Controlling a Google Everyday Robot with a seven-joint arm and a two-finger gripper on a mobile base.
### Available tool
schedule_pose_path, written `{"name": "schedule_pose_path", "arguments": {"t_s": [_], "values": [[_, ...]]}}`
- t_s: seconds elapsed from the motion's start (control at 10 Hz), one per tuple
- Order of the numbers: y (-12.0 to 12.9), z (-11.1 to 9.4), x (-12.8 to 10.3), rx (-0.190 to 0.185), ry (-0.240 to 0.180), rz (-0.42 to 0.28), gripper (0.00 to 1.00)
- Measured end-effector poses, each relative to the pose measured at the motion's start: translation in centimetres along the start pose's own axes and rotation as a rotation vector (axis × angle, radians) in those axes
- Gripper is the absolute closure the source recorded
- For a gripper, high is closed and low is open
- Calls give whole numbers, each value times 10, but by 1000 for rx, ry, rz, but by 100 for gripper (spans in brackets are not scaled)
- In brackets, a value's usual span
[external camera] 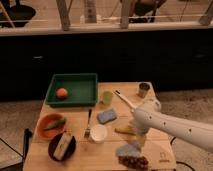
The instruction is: Place banana in tray
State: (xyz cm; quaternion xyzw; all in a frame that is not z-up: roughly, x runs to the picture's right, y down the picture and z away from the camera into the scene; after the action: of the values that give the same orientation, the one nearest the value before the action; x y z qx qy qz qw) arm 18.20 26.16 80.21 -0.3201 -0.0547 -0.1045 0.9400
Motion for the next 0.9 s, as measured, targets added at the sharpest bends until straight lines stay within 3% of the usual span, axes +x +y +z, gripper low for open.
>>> {"name": "schedule_pose_path", "arguments": {"t_s": [0.9], "values": [[5, 5, 0, 6, 0, -6, 20]]}}
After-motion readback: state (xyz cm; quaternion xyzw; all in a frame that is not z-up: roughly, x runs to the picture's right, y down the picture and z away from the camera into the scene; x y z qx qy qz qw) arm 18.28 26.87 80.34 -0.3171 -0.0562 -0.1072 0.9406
